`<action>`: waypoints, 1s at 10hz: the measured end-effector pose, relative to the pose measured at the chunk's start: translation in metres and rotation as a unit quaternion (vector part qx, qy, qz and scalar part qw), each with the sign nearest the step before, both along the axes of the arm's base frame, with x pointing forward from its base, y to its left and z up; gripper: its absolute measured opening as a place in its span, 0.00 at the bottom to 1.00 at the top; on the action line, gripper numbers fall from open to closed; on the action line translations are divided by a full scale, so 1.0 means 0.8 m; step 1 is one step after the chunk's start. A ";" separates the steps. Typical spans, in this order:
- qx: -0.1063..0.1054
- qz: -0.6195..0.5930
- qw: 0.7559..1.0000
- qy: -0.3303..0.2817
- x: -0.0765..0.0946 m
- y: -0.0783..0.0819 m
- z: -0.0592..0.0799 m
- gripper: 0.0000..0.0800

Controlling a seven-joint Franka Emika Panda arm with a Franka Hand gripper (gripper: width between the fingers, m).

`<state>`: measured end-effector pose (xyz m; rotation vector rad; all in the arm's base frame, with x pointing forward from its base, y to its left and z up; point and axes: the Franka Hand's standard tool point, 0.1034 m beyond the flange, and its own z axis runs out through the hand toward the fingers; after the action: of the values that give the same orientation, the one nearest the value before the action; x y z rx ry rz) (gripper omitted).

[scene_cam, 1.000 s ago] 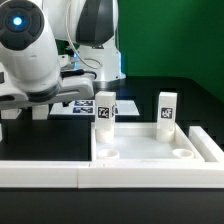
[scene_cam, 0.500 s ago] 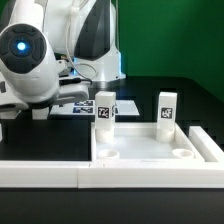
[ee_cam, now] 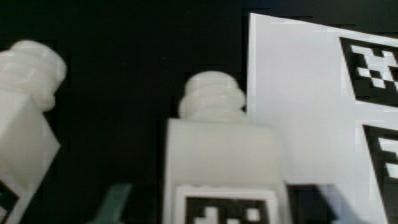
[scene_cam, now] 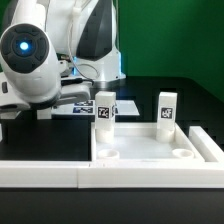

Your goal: Assemble square table

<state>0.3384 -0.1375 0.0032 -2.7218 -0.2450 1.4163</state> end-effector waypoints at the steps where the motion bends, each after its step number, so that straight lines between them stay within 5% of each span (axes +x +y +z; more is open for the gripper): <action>1: 0.000 0.001 1.000 0.000 0.000 0.001 0.000 0.36; 7: 0.001 0.006 1.000 -0.001 0.003 0.003 0.001 0.36; 8: 0.018 0.015 1.000 0.001 0.014 0.000 0.014 0.36; 10: 0.045 0.028 0.999 -0.005 0.056 -0.009 0.071 0.36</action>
Offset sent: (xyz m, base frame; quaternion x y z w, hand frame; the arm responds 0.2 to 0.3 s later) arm 0.0000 0.0000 0.0000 0.0000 0.0000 0.0000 1.0000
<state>0.3828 -0.1449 0.0604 -2.6711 -0.3781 1.3690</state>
